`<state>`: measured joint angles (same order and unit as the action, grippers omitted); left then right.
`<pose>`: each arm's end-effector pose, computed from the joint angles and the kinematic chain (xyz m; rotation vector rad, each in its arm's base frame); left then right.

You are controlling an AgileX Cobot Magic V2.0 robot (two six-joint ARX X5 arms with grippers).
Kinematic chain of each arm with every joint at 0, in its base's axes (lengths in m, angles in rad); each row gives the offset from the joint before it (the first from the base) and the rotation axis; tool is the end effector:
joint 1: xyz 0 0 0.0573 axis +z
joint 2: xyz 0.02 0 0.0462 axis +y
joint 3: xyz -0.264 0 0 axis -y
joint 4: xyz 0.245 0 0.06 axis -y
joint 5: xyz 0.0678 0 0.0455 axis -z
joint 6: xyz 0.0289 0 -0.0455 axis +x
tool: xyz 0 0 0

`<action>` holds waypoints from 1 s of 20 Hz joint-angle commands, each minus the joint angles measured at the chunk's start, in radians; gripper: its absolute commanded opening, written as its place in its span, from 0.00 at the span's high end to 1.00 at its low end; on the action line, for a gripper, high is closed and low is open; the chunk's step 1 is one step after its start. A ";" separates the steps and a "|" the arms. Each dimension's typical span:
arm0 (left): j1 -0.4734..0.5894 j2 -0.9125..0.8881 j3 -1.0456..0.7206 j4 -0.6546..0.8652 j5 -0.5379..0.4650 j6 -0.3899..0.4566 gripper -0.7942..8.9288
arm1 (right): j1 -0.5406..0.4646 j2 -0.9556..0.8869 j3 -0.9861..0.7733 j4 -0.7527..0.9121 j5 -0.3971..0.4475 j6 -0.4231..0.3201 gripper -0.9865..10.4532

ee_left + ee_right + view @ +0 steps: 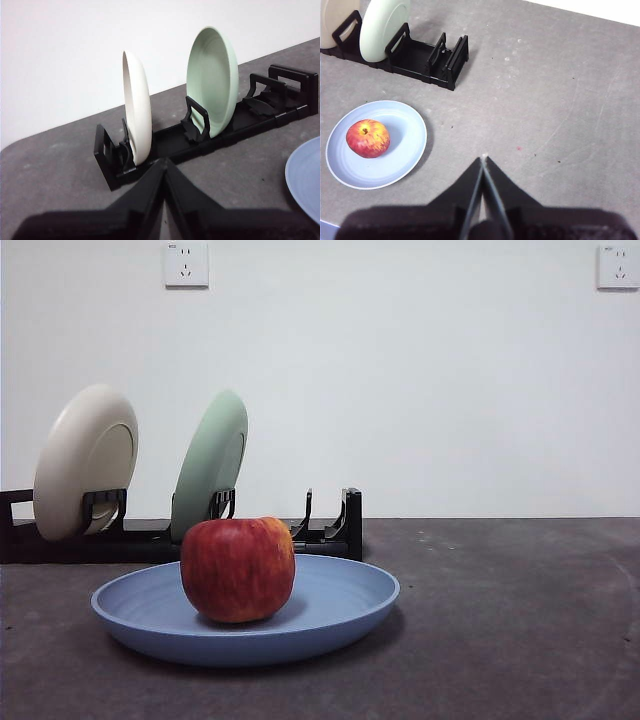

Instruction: Take the blue plate from the plate rack,put the plate on the table,take the apple from the table,put the apple in the plate

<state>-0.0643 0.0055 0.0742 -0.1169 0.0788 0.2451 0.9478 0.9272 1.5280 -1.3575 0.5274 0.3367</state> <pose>0.0925 -0.0082 0.1770 0.2443 0.0305 -0.1483 0.0685 0.0705 0.4390 -0.1892 0.6169 0.2969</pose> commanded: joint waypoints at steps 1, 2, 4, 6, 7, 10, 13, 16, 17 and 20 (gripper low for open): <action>0.014 -0.002 -0.034 0.006 -0.005 -0.068 0.92 | 0.000 0.005 0.001 -0.021 0.005 0.004 0.91; 0.020 -0.002 -0.049 0.007 -0.004 -0.102 0.92 | 0.000 0.005 0.001 -0.021 0.005 0.004 0.91; 0.035 -0.002 -0.066 -0.011 0.003 -0.126 0.92 | 0.000 0.007 0.001 -0.021 0.005 0.004 0.91; 0.042 -0.002 -0.066 -0.044 0.003 -0.126 0.92 | 0.000 0.011 0.001 -0.021 0.005 0.004 0.91; 0.042 -0.002 -0.066 -0.040 0.003 -0.126 0.92 | 0.000 0.013 0.001 -0.021 0.005 0.004 0.91; 0.042 0.009 -0.066 -0.043 0.004 -0.126 0.92 | 0.000 0.013 0.001 -0.021 0.005 0.004 0.91; 0.042 0.024 -0.066 -0.045 0.004 -0.126 0.92 | 0.000 0.013 0.001 -0.021 0.005 0.004 0.91; 0.042 0.037 -0.066 -0.045 0.004 -0.126 0.92 | 0.000 0.013 0.001 -0.021 0.005 0.004 0.91; 0.042 0.042 -0.066 -0.045 0.004 -0.126 0.92 | 0.000 0.014 0.001 -0.021 0.006 -0.037 0.91; 0.042 0.053 -0.066 -0.045 0.004 -0.126 0.92 | -0.006 0.016 0.001 -0.021 0.031 -0.309 0.91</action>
<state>-0.0261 0.0597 0.0181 -0.1638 0.0814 0.1265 0.9379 0.9424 1.5280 -1.3575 0.5533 0.1429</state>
